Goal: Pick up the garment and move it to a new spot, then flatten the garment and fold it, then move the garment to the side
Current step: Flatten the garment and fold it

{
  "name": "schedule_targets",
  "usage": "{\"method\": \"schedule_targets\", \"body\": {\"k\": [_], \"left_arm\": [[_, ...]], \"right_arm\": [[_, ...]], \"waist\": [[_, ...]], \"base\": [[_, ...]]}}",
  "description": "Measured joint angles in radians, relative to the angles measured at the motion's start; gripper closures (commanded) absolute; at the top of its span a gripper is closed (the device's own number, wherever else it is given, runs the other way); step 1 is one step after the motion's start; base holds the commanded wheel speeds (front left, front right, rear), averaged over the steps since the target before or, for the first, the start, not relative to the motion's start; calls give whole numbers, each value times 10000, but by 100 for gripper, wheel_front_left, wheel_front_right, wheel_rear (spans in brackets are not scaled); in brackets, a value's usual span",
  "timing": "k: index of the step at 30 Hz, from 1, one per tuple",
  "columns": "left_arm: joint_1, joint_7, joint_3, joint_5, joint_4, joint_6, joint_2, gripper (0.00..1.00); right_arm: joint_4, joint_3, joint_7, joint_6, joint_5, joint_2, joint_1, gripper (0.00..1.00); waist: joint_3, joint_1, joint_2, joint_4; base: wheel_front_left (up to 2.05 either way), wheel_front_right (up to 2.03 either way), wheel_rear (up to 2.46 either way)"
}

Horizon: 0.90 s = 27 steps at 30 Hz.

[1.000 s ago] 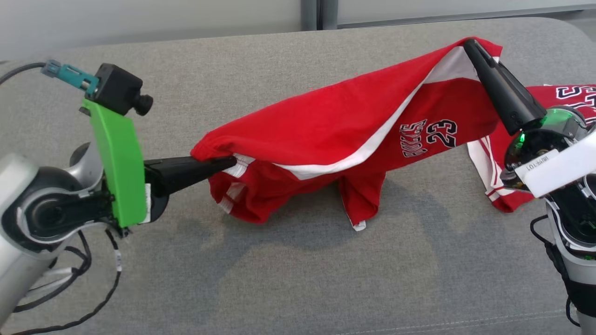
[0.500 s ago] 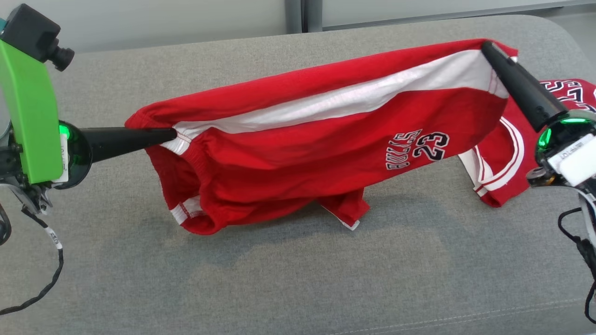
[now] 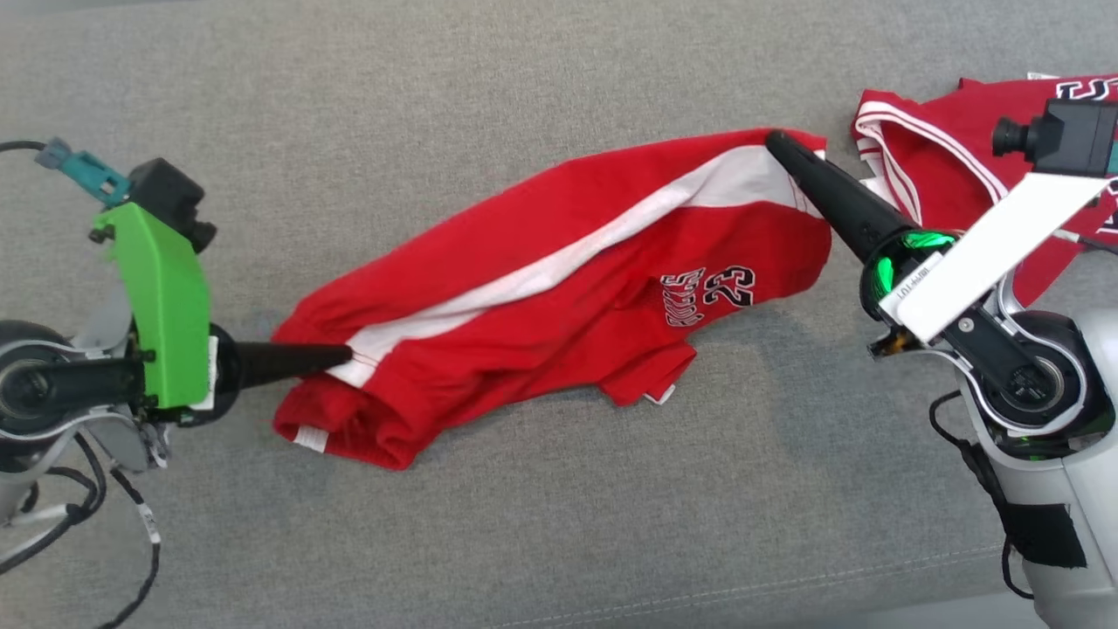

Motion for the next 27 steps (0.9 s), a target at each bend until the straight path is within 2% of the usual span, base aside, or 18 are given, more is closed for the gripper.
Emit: {"method": "schedule_targets", "body": {"k": [5, 6, 7, 8, 12, 17, 22, 27], "left_arm": [[-424, -274, 257, 384, 447, 88, 242, 100], [-521, -362, 290, 468, 510, 90, 249, 83], [-583, -470, 343, 506, 585, 115, 244, 51], [-639, -581, 380, 529, 658, 132, 219, 0], [-814, -894, 364, 1060, 970, 132, -209, 0], [-867, -1398, 541, 1039, 1340, -10, -715, 0], [-928, -2299, 1231, 1012, 1710, -211, -878, 0], [-784, -2696, 1386, 846, 2161, -182, -903, 0]], "right_arm": [[224, 268, -322, 2, -332, 389, -512, 100], [286, 330, -359, 4, -380, 458, -556, 100], [374, 372, -431, 12, -405, 537, -606, 100], [454, 399, -477, 17, -449, 602, -646, 100], [966, 376, -767, 161, -617, 648, -707, 100], [1505, 316, -1030, 330, -717, 648, -862, 100], [1927, 261, -1248, 537, -773, 648, -865, 100], [2255, 242, -1354, 654, -788, 629, -863, 100]], "waist": [[649, 0, 0, -216], [784, 0, 0, -268], [912, 0, 0, -320], [1041, 0, 0, -372], [1496, 0, -1, -556], [1789, 1, 0, -650], [1690, 1, 0, -486], [1500, 1, 0, -250]], "base": [[0, 0, 0], [0, 0, 0], [0, 0, 0], [0, 0, 0], [0, 0, 0], [0, 0, 0], [0, 0, 0], [0, 0, 0]]}}
